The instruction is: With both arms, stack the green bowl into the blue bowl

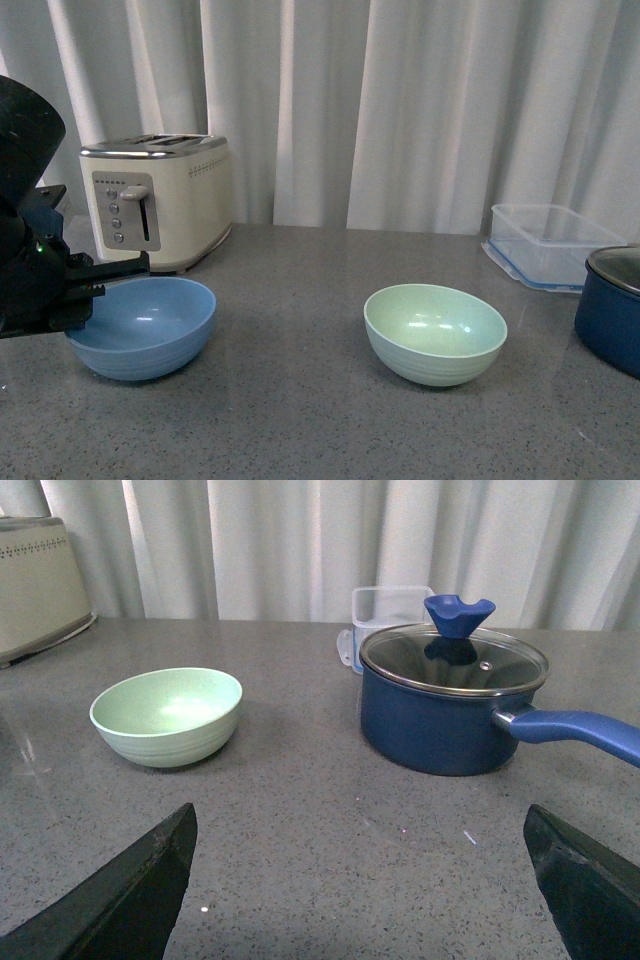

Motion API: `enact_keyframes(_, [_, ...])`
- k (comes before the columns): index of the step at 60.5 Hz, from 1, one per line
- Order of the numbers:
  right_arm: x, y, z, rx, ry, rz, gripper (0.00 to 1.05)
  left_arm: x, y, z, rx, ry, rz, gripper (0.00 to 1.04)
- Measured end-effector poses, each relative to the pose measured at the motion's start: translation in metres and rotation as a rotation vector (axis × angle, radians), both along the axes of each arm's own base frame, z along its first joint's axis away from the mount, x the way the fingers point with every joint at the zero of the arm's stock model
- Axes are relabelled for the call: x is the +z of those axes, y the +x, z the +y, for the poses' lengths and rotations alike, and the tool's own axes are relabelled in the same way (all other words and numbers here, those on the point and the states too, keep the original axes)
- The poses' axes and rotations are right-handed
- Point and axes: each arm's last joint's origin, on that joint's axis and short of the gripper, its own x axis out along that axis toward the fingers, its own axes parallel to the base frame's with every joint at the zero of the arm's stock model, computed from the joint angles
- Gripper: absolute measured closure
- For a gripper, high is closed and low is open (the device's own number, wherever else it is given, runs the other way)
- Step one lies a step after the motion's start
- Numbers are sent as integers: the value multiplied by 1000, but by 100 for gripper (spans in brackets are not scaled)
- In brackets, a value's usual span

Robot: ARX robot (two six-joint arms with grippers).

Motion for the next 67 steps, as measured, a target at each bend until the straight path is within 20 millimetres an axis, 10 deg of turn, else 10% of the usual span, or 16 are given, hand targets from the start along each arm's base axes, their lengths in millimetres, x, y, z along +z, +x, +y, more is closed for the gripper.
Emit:
enact_keyframes(20, [0, 0, 0, 0, 0, 0, 10, 41, 5, -35, -60, -70, -85, 101])
enact_keyframes(67, [0, 0, 0, 0, 0, 0, 10, 17, 22, -107, -174, -74, -32, 101])
